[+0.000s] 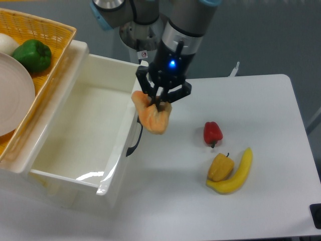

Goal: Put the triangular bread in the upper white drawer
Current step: 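Carry the held bread over the open white drawer, then lower the bread into the drawer and open the gripper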

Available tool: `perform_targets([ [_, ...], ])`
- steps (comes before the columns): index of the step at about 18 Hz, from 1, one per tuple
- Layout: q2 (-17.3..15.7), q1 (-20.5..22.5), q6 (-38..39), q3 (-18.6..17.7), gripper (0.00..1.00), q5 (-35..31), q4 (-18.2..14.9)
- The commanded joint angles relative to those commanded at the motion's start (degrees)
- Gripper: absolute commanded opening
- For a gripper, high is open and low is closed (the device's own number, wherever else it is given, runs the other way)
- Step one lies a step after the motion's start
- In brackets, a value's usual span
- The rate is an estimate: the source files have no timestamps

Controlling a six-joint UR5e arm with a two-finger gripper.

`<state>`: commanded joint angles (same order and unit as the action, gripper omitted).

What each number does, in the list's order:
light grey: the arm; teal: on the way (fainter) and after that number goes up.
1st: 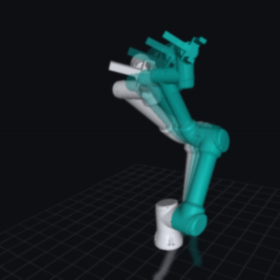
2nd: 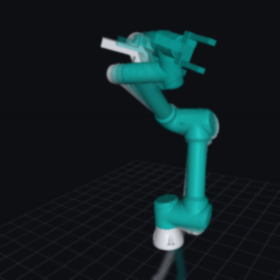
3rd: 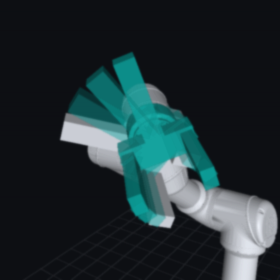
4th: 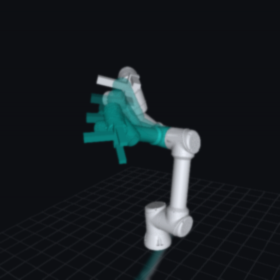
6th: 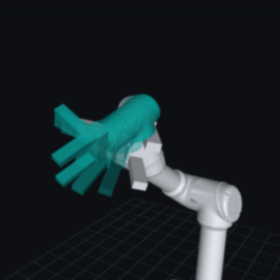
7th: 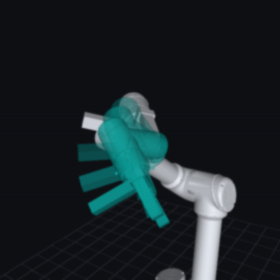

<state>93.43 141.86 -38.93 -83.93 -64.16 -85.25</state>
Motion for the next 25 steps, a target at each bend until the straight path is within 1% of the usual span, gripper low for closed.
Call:
perform_targets([
  [3,-1.50,-2.28,-0.62,-1.41,0.04,-0.87,0.00],
  [5,-1.50,-4.04,-0.62,-1.76,0.04,-1.23,0.00],
  [9,-1.50,-5.72,-0.53,-3.34,0.04,-1.41,0.18],
  [12,-0.98,-6.77,-0.35,-3.96,0.07,-1.32,0.09],
  [15,-0.19,-7.48,-0.35,-3.96,0.07,-1.32,0.18],
  [17,0.17,-8.70,-0.35,-3.96,0.07,-1.32,0.18],
  [21,0.69,-8.97,-0.44,-4.13,0.07,-0.97,0.18],
  [25,0.96,-10.20,-0.62,-5.45,0.07,-0.97,0.53],
])
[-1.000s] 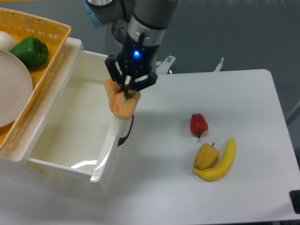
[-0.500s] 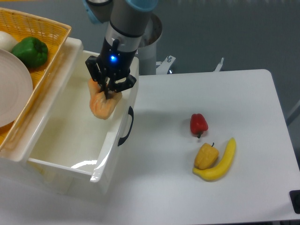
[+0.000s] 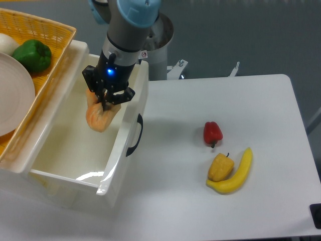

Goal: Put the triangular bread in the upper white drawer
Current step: 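Lower the bread into the drawer and open the gripper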

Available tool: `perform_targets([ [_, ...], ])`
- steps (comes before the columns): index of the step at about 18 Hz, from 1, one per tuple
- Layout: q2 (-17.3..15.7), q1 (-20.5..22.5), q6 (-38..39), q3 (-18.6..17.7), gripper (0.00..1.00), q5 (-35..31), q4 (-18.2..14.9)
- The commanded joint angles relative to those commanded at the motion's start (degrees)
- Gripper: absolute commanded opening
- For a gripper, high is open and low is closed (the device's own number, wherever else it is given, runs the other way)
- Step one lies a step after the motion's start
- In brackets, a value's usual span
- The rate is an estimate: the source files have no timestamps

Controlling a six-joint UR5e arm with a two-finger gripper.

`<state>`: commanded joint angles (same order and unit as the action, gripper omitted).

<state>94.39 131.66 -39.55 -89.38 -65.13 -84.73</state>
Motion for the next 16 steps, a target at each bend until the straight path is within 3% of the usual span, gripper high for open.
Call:
perform_targets([
  [7,0.52,-1.14,-0.09,-1.06,0.17,0.09,0.18],
  [8,0.70,-1.14,-0.09,-1.06,0.30,0.09,0.26],
  [12,0.97,-1.23,-0.18,-1.06,0.54,0.09,0.26],
  [16,0.88,-1.41,-1.41,-0.97,0.57,0.18,0.18],
])
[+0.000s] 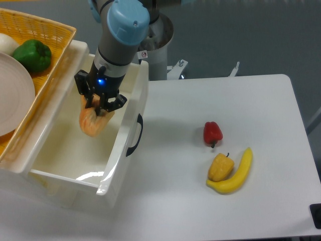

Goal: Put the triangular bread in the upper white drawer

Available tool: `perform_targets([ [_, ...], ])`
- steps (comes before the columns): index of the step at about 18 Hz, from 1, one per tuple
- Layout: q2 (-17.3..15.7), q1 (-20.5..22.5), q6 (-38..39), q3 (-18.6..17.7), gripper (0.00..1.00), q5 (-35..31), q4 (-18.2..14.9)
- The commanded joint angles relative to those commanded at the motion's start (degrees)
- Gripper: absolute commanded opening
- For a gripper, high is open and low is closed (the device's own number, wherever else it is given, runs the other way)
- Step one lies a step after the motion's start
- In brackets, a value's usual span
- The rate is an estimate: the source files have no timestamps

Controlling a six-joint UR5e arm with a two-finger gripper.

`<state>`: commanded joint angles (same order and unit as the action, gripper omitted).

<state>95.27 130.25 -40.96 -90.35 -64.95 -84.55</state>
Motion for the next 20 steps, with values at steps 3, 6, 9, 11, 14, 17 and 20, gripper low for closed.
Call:
perform_targets([
  [3,-0.09,0.09,0.00,0.44,0.58,0.26,0.00],
  [6,-0.18,0.18,0.00,0.53,0.58,0.26,0.00],
  [9,-0.18,0.44,0.00,0.70,0.58,0.26,0.00],
  [11,-0.44,0.70,-0.09,0.88,0.58,0.26,0.00],
  [14,-1.14,3.24,-0.70,1.67,0.58,0.26,0.00],
  [17,-2.46,6.67,-4.29,2.02,0.69,0.26,0.09],
  [20,-2.64,9.13,-5.71,1.85,0.85,0.09,0.17],
])
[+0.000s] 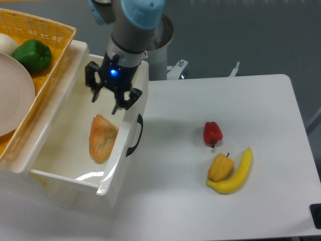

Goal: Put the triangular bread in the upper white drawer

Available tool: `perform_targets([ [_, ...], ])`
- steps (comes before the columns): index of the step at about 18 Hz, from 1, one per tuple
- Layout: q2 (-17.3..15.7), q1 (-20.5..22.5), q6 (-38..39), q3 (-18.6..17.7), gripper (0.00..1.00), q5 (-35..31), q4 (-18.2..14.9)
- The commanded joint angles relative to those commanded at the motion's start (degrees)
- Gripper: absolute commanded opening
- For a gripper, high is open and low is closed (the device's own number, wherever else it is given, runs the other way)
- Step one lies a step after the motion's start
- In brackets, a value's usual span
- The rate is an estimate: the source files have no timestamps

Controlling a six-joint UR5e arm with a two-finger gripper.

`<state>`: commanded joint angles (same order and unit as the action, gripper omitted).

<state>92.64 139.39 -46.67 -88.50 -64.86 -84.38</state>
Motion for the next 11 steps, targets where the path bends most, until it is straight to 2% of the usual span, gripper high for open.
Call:
perform_targets([
  [3,0.00,2.55,-0.09,0.09,0.92,-0.09,0.26],
  [5,-0.09,3.78,-0.35,0.17,1.00,-0.18,0.53],
  [9,0.00,5.98,-2.55,0.44,1.00,-0.96,5.18],
  [11,0.17,6.07,-4.12,0.61,1.00,-4.64,5.36],
])
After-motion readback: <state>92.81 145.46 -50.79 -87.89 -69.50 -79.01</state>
